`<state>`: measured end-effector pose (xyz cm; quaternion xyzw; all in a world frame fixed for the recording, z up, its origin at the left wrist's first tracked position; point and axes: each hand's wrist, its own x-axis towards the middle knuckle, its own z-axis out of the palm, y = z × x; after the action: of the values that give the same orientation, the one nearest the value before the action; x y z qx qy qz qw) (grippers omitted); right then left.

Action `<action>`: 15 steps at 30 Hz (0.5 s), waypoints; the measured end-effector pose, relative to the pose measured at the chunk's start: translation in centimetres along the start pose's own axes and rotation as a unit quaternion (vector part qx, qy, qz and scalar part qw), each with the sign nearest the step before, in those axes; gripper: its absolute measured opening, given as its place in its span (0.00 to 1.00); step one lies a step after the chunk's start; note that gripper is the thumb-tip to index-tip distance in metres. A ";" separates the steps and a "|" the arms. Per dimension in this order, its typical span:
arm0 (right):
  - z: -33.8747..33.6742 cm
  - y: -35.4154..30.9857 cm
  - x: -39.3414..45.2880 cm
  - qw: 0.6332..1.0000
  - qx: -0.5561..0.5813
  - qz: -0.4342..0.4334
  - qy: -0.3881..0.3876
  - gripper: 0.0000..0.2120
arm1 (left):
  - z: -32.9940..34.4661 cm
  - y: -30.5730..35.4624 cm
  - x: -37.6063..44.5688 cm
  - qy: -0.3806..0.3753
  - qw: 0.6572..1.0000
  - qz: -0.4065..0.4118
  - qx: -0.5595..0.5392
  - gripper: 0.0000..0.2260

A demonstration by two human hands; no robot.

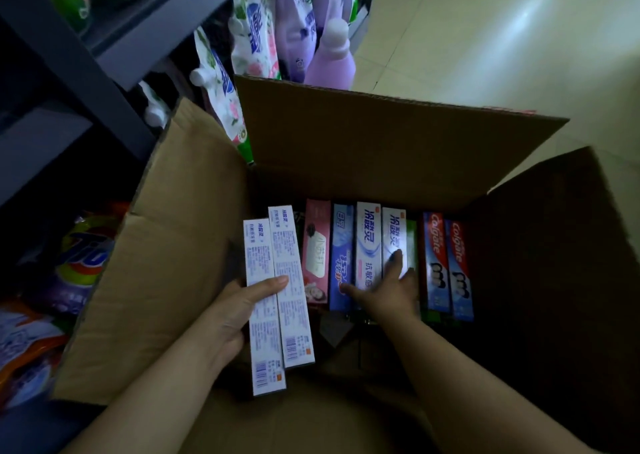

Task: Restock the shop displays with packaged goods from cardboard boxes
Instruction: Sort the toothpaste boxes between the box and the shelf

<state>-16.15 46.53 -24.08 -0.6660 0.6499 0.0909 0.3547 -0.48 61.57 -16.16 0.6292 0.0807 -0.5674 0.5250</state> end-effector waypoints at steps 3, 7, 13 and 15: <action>1.1 -0.4 0.2 0.999 -0.034 -0.004 0.009 0.61 | -0.1 -0.2 0.2 -0.006 1.000 0.000 0.004 0.08; -0.3 0.1 0.4 1.000 0.023 -0.008 0.020 0.56 | -0.1 -0.4 0.6 -0.001 1.000 -0.005 -0.003 0.08; -3.8 -0.9 -1.3 0.971 0.226 -0.020 -0.072 0.51 | 0.1 0.0 0.5 -0.003 1.000 0.004 -0.016 0.09; -5.3 -1.5 -3.5 0.957 0.257 -0.044 -0.125 0.47 | 0.5 0.5 0.6 -0.011 0.999 0.011 -0.028 0.09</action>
<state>-17.00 46.07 -17.62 -0.5636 0.5719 -0.0120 0.5960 -0.21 60.70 -16.27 0.6088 0.0835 -0.5665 0.5490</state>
